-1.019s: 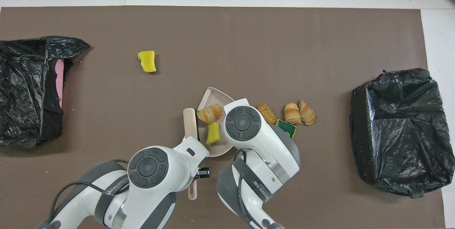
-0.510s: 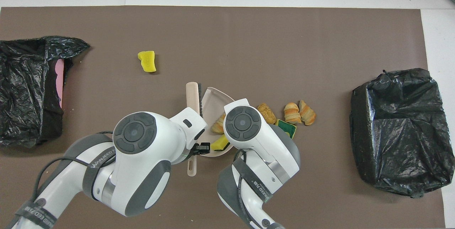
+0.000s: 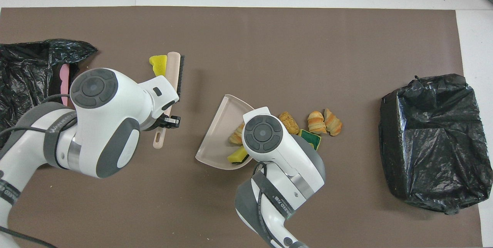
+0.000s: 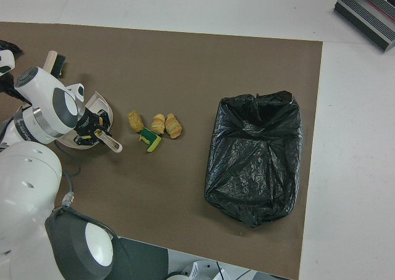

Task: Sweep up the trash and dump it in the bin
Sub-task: 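Move the brush with the left gripper to the yellow sponge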

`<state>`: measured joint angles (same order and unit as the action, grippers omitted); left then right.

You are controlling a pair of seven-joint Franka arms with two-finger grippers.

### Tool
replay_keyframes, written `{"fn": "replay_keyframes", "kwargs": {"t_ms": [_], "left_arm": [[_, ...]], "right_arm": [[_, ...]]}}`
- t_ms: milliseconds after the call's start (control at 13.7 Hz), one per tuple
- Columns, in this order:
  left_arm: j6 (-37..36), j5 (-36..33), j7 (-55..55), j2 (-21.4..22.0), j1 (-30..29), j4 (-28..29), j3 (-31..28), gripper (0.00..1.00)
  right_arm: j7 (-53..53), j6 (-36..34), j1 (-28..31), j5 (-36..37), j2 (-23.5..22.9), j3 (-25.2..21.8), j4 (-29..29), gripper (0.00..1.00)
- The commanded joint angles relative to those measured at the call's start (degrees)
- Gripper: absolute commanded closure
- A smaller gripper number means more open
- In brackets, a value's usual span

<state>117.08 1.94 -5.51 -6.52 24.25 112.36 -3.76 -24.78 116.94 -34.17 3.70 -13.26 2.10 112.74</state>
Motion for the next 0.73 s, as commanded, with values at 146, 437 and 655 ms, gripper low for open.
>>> {"fn": "replay_keyframes", "kwargs": {"t_ms": [146,437,655], "left_arm": [[-3.70,-7.37,10.42,-12.27,-7.71,-15.48,0.68,1.00],[-7.21,-15.46,15.26,-20.44,-10.80,-26.37,0.77,1.00],[-8.80,-19.13,21.57,-24.41,-10.98,-29.57,0.68,1.00]], "right_arm": [[2.01,1.27,0.25,-0.36,0.17,0.45,1.43,1.00],[1.84,2.24,0.34,-0.36,-0.01,0.36,1.43,1.00],[1.84,2.24,0.34,-0.36,0.08,0.36,1.43,1.00]]}}
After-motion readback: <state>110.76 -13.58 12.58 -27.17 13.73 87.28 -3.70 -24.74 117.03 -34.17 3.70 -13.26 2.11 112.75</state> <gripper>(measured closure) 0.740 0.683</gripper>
